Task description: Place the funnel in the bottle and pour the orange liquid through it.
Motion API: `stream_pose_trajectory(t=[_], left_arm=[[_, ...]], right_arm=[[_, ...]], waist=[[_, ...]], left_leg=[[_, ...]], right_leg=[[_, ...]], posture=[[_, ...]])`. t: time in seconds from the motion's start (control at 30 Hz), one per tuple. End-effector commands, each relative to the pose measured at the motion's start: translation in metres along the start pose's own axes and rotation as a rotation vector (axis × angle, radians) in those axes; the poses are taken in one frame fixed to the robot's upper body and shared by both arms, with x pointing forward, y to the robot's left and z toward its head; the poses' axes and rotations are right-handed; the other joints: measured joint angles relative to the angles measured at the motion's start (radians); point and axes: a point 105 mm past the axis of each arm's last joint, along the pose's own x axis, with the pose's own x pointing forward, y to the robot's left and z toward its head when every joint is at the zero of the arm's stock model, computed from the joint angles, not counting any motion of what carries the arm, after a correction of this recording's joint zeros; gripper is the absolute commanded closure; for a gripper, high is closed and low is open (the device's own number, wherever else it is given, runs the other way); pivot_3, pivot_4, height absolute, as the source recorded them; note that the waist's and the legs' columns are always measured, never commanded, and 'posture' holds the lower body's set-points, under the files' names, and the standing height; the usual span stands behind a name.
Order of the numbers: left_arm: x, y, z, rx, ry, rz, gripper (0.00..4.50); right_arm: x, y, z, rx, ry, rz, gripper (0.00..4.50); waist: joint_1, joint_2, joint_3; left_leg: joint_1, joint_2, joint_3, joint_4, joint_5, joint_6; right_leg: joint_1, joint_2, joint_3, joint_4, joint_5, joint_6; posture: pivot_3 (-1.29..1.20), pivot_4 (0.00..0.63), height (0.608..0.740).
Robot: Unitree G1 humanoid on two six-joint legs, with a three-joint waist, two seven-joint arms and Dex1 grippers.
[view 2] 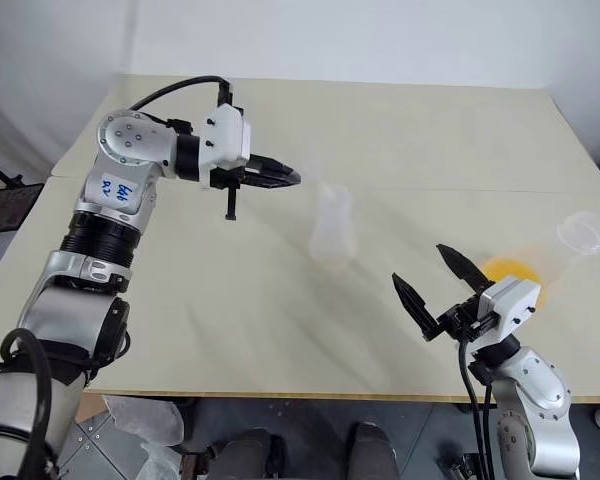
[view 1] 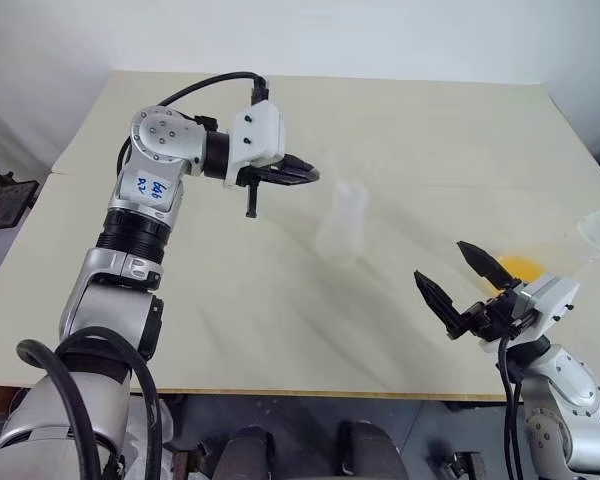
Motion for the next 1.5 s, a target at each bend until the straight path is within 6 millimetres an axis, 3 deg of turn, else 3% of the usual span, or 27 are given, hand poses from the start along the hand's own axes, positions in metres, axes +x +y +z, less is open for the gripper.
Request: stream_pose_trajectory(t=[0.03, 0.2, 0.3, 0.67, 0.73, 0.9, 1.03, 1.13, 1.23, 1.33, 1.5], left_arm=[[0.004, 0.008, 0.014, 0.083, 0.018, -0.031, 4.47], [0.012, 0.007, 0.018, 0.079, 0.030, -0.089, 4.47], [0.015, 0.007, 0.021, 0.086, 0.025, -0.108, 3.88], [0.019, 0.005, 0.045, 0.004, -0.164, -0.116, 0.42], [0.016, 0.003, 0.045, -0.030, -0.201, -0.118, 0.05], [-0.006, 0.000, 0.036, -0.170, -0.383, -0.006, 0.05], [-0.033, -0.017, -0.001, -0.302, -0.418, 0.122, 0.05], [-0.044, -0.034, -0.022, -0.364, -0.383, 0.174, 0.05], [-0.050, -0.045, -0.030, -0.433, -0.400, 0.227, 0.05], [-0.049, -0.061, -0.042, -0.503, -0.384, 0.244, 0.05], [-0.044, -0.074, -0.043, -0.563, -0.379, 0.211, 0.05]], right_arm=[[0.002, 0.001, 0.013, -0.046, -0.031, 0.015, 0.00], [0.004, 0.002, 0.011, -0.041, -0.021, 0.024, 0.00], [0.005, 0.004, 0.009, -0.037, -0.014, 0.029, 0.00], [0.005, 0.004, 0.005, -0.033, 0.000, 0.038, 0.00], [0.006, 0.004, 0.006, -0.034, -0.001, 0.039, 0.00], [0.001, -0.005, 0.013, -0.054, -0.021, -0.020, 0.00], [-0.016, -0.023, 0.024, -0.083, -0.047, -0.149, 0.00], [-0.035, -0.039, 0.032, -0.120, -0.058, -0.266, 0.00], [-0.061, -0.057, 0.039, -0.165, -0.063, -0.405, 0.00], [-0.099, -0.078, 0.045, -0.235, -0.066, -0.626, 0.00], [-0.141, -0.094, 0.038, -0.235, -0.022, -0.914, 0.00]], waist=[[0.001, 0.000, 0.000], [0.001, 0.000, 0.000], [0.000, 0.000, 0.000], [0.000, 0.000, 0.000], [0.000, 0.000, 0.000], [-0.003, 0.000, 0.000], [-0.005, 0.000, 0.000], [-0.003, 0.000, 0.000], [0.008, 0.000, 0.000], [0.014, 0.000, 0.000], [0.009, 0.001, 0.000]], left_leg=[[0.000, 0.000, 0.000, 0.000, 0.000, 0.000], [0.000, 0.000, 0.000, 0.000, 0.000, 0.000], [0.000, 0.000, 0.000, 0.000, 0.000, 0.000], [0.000, 0.000, 0.000, 0.000, 0.000, 0.000], [0.000, 0.000, 0.000, 0.000, 0.000, 0.000], [0.000, 0.000, 0.000, 0.000, 0.000, 0.000], [0.001, 0.001, -0.001, 0.000, 0.000, 0.000], [0.001, 0.001, -0.002, 0.001, 0.000, 0.000], [-0.001, 0.000, -0.004, 0.002, 0.000, 0.000], [-0.001, 0.000, -0.005, 0.003, 0.000, 0.000], [0.000, 0.000, -0.004, 0.002, 0.000, 0.000]], right_leg=[[0.000, 0.000, 0.000, 0.000, 0.000, 0.000], [0.000, 0.000, 0.000, 0.000, 0.000, 0.000], [0.000, 0.000, 0.000, 0.000, 0.000, 0.000], [0.000, 0.000, 0.000, 0.000, 0.000, 0.000], [0.000, 0.000, 0.000, 0.000, 0.000, 0.000], [0.000, 0.000, 0.000, 0.000, 0.000, 0.000], [0.000, 0.000, 0.000, 0.001, 0.000, 0.000], [0.000, 0.000, 0.000, 0.002, 0.000, 0.000], [0.001, 0.000, 0.000, 0.002, 0.000, 0.000], [0.001, -0.001, 0.000, 0.002, 0.000, 0.000], [0.001, 0.000, 0.001, 0.002, 0.000, 0.000]], posture=[[0.00, 0.150, 0.740], [0.00, 0.150, 0.740], [0.00, 0.150, 0.740], [0.00, 0.150, 0.740], [0.00, 0.150, 0.740], [0.00, 0.150, 0.740], [0.00, 0.150, 0.740], [0.00, 0.150, 0.740], [0.00, 0.150, 0.740], [0.00, 0.150, 0.740], [0.00, 0.150, 0.740]])
